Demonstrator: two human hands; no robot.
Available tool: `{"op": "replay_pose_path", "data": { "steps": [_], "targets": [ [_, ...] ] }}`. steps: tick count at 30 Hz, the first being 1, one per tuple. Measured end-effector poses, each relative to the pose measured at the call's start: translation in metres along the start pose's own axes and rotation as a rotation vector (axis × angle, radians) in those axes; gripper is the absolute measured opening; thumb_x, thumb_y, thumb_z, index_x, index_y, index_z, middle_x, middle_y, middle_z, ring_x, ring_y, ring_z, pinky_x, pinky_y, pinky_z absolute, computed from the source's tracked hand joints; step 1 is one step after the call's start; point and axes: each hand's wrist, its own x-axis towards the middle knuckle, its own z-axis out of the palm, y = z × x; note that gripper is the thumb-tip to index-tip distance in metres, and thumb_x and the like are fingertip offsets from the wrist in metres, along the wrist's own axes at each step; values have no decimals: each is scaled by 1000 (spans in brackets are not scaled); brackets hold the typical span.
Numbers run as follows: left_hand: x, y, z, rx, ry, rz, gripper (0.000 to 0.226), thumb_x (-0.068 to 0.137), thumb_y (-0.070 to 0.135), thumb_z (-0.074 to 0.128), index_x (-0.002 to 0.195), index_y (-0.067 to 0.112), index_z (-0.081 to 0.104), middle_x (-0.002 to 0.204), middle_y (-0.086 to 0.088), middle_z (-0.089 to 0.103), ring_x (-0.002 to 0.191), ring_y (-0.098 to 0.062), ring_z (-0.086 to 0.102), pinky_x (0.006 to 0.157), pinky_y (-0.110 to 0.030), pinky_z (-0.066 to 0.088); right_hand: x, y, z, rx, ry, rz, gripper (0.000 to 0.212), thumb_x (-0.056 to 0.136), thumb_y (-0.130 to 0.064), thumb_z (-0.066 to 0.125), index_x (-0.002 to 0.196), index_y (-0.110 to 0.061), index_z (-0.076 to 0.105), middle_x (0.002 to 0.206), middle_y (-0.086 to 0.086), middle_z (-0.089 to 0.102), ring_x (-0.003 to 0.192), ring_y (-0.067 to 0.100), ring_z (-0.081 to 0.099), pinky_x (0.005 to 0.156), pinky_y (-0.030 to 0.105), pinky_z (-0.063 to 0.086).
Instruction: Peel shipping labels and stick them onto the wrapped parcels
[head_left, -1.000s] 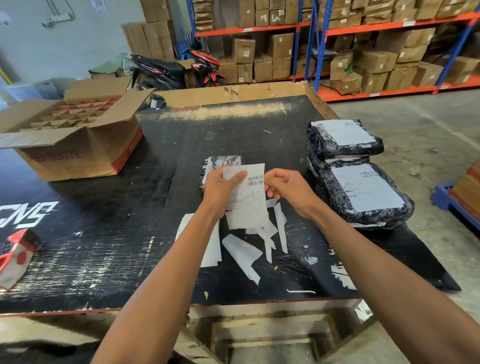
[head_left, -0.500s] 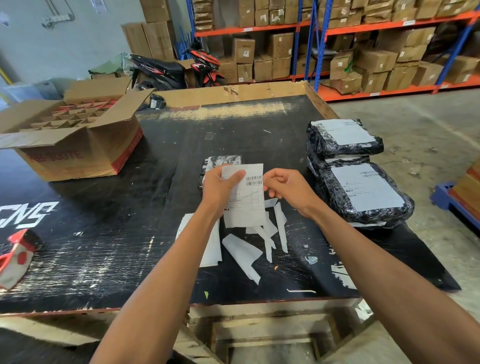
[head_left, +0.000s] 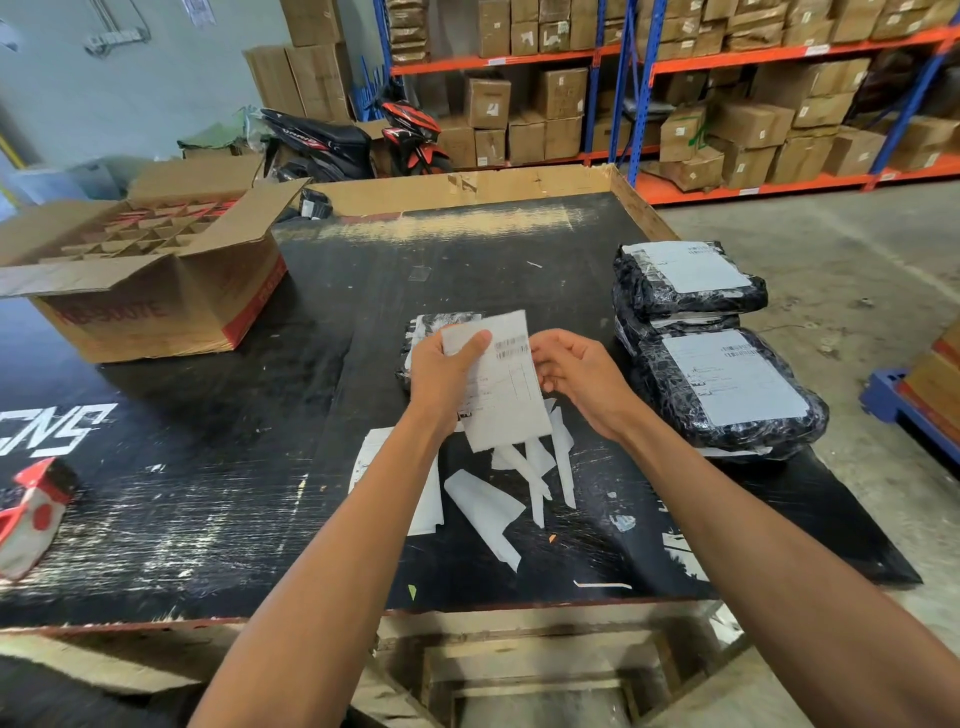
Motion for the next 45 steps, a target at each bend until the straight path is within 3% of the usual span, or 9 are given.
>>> {"op": "replay_pose_path", "data": {
  "steps": [3,7,11,16,20,25,29,37,45],
  "targets": [
    [5,0,0,-102,155,-24,14,96,11,63,109,8,66,104,-3,75,90,-19,73,68,-29,60,-3,0,-3,-61,-60,64,25,101,-34,56,114,-16,70,107,3,76,93,16,71,81,30,58],
    [5,-1,-1,-306,231,-94,18,98,1,56,116,4,60,109,-7,70,93,-19,69,64,-26,57,-2,9,-1,-47,-66,108,21,94,-10,68,114,-14,66,102,2,77,92,15,74,79,25,59],
    [0,-5,-5,-348,173,-127,18,95,-1,60,113,3,60,106,-8,72,95,-22,71,67,-34,61,4,5,2,112,208,58,13,97,-3,62,105,-11,68,98,2,75,94,20,73,71,26,59],
    [-4,-7,-9,-482,61,-195,30,91,5,69,121,4,64,112,-10,75,105,-25,72,80,-35,61,15,4,-5,-61,308,-26,14,94,-11,69,94,-25,73,91,-1,75,95,24,74,82,41,61],
    [-6,-6,-10,-537,-81,-303,23,91,13,70,114,15,66,109,-11,76,103,-26,73,81,-36,62,15,3,-5,-122,385,-97,17,93,-13,70,93,-29,73,88,-3,72,88,18,71,79,43,61],
    [-11,-10,3,-445,-205,-314,42,88,0,70,126,13,60,119,-13,72,103,-32,71,79,-36,63,15,7,0,-71,311,-83,14,92,-12,70,96,-25,74,90,0,75,88,18,73,80,42,61],
    [-6,-10,7,-475,-87,-244,51,86,-8,69,131,11,57,119,-10,70,94,-26,71,79,-33,63,9,5,1,-12,221,34,14,100,-16,61,105,-12,72,93,7,75,75,13,71,69,24,58],
    [2,-12,4,-533,32,-210,59,84,-9,70,137,12,54,128,-12,66,108,-32,68,74,-30,62,5,10,-3,-110,101,100,7,95,-15,66,96,-12,73,88,8,76,67,14,66,65,25,52],
    [2,-12,4,-534,32,-201,61,85,-9,70,138,13,53,129,-12,65,102,-28,70,75,-30,63,7,7,1,-128,96,92,8,94,-11,65,92,-12,72,83,6,75,63,13,64,61,23,48]
  ]
}}
